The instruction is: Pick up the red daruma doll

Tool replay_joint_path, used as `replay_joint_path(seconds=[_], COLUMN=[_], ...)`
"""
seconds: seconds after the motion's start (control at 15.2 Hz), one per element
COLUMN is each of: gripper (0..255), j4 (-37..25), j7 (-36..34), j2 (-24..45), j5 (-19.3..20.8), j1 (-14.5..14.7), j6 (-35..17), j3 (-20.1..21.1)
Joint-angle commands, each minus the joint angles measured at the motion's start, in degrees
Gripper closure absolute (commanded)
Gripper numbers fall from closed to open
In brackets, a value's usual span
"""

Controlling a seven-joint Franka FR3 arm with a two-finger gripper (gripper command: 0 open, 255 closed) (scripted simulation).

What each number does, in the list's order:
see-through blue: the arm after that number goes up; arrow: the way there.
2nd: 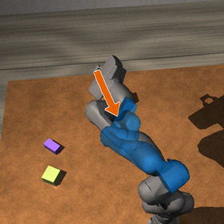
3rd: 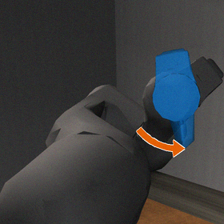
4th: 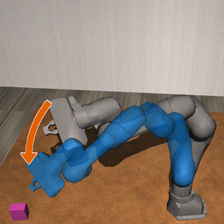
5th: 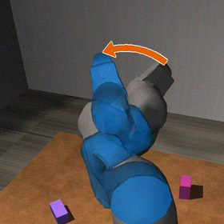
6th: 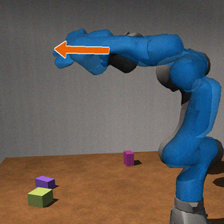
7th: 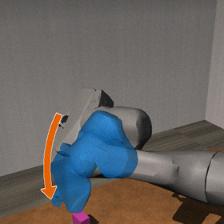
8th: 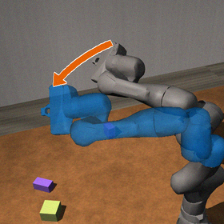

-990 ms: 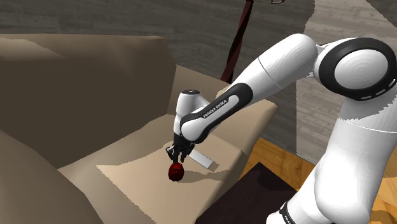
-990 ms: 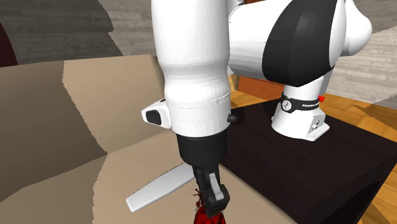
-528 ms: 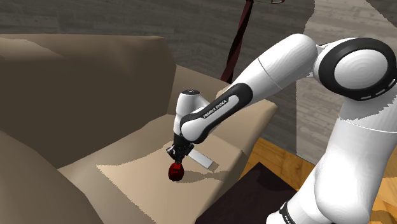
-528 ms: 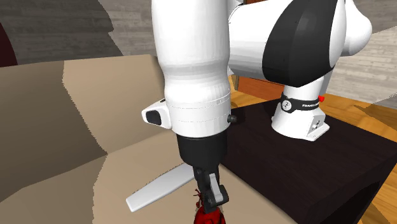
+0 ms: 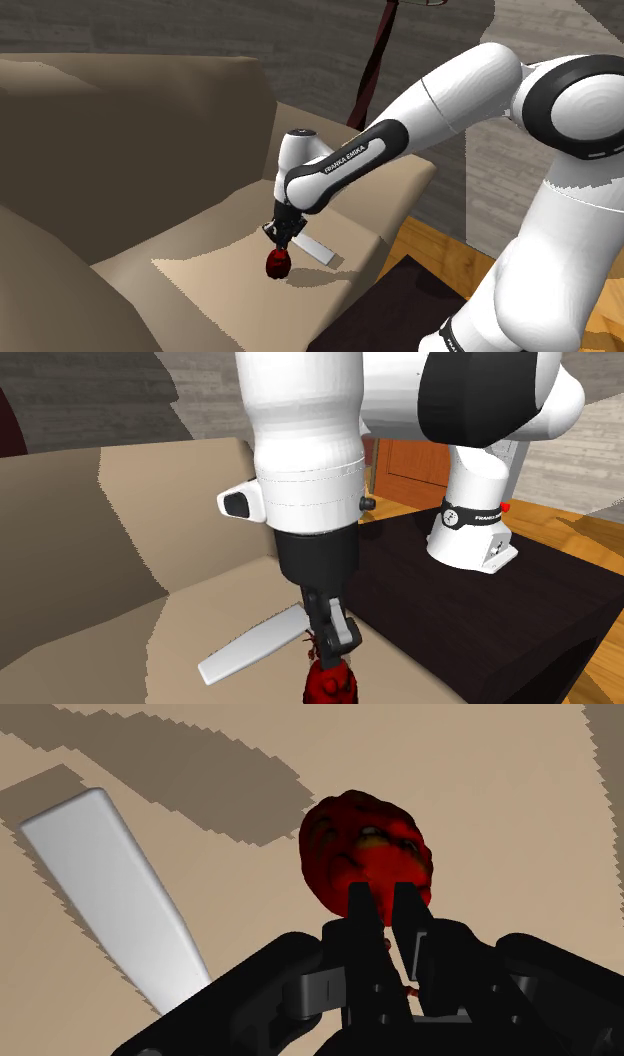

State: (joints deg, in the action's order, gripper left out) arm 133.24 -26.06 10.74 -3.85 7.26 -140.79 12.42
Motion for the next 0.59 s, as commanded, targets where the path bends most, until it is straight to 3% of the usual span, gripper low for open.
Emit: replay_joint_path(seconds=[0.0, 0.53], gripper=[255, 255], j4=[-0.13, -1.26], j7=[0.17, 0.49], j2=[-1.43, -5.72], j5=[-0.34, -1.2], j1=[-0.12, -0.34], j6=[1.55, 6.91], j3=[0.1, 0.28])
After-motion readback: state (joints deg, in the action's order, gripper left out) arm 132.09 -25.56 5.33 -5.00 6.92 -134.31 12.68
